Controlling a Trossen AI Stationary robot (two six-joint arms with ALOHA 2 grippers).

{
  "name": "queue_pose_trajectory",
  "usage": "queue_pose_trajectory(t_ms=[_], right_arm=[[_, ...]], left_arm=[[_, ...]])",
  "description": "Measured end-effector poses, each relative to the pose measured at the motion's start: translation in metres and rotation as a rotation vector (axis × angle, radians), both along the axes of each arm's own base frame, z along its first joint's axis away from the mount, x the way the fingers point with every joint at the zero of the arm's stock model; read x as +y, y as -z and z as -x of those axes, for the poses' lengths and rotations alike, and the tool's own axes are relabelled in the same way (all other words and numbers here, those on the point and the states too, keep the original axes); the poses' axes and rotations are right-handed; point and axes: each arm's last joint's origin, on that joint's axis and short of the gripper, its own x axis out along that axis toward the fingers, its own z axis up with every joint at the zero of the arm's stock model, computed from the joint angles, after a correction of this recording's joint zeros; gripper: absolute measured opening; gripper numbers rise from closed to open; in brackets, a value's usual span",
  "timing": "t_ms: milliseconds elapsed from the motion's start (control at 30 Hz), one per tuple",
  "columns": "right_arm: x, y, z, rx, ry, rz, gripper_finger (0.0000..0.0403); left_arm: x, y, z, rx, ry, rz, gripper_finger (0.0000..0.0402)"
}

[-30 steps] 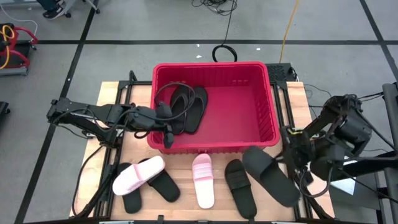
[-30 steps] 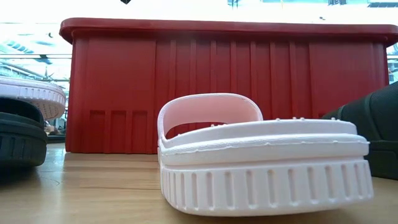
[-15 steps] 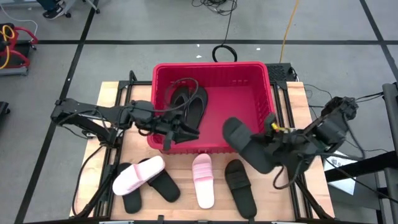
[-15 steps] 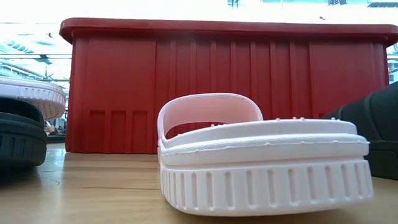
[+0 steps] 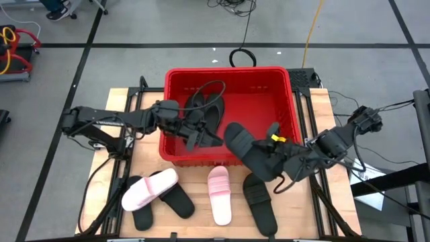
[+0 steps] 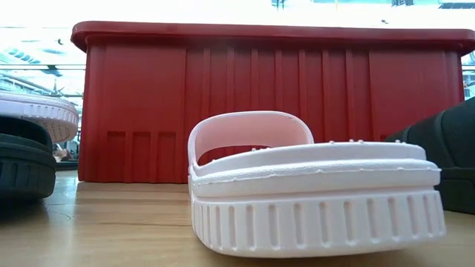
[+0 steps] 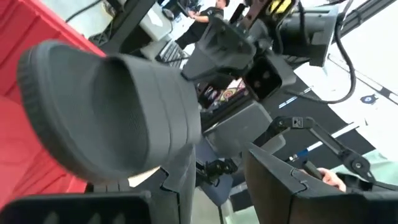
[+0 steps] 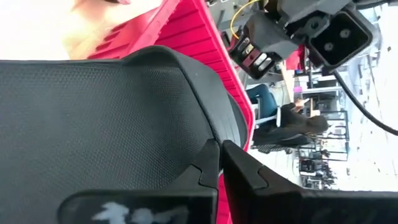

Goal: Pick and place slides into bin
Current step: Put the black slide into the red bin

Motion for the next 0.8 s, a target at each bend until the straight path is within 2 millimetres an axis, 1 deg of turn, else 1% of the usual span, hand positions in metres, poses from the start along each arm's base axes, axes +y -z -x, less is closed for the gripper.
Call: queue_pose_trajectory(t_ms=[200,400,567,800], right_arm=[[-0.002,0.005,-0.011,-0.025,-0.012,0.035,0.0000],[-0.004,0.006,-0.015,-0.045,-0.001,0.029,0.0000],[-0.004,0.006,-0.015,-0.047,-0.001,0.027,0.0000],[-0.004,0.005,-0.016,-0.064,-0.002,0.015,0.0000]], left_arm=[[0.005,0.002,0.000,0.014,-0.015,-0.016,0.0127],[0.007,0.017,0.002,0.177,-0.055,-0.025,0.0127],[0.009,0.018,0.002,0.182,-0.066,-0.040,0.0127],[0.017,0.017,0.002,0.164,-0.120,-0.066,0.0127]])
